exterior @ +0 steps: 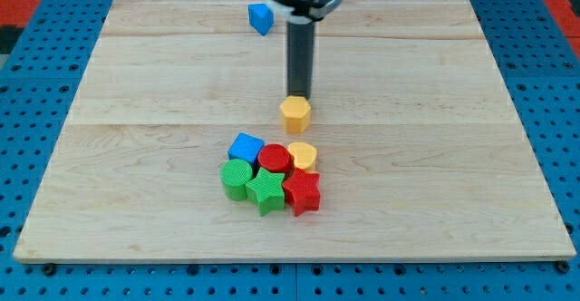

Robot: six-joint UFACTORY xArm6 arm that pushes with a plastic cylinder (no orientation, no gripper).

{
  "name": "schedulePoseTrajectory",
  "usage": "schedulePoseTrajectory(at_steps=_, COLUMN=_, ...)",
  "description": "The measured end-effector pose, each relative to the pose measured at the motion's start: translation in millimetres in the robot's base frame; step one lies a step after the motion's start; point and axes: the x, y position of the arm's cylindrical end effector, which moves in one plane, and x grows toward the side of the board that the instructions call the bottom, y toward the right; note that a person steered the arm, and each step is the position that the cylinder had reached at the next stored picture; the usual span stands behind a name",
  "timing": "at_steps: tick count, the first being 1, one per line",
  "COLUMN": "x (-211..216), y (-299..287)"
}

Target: Slide the blue triangle closer to the group of the blocks

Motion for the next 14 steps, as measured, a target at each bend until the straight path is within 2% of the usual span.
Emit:
schedulePoseTrajectory(at_steps=1, x=27.1, y=-14.7)
schedulePoseTrajectory(at_steps=4, x=17.2, y=-7.6)
schedulePoseTrajectory(at_steps=5, x=-2.3, y=-7.9)
schedulePoseTrajectory(at_steps=6, x=-13.8, y=26.2)
schedulePoseTrajectory(at_steps=8, x=-104.6, y=120.1)
schedulePoseTrajectory(at_steps=9, x=-153.5, y=133.4)
schedulePoseTrajectory(at_steps=11, x=-204.8, y=133.8)
schedulePoseTrajectory(at_steps=12, x=-215.2, y=129.1)
schedulePoseTrajectory(at_steps=14, x=-213.6, y=6.2)
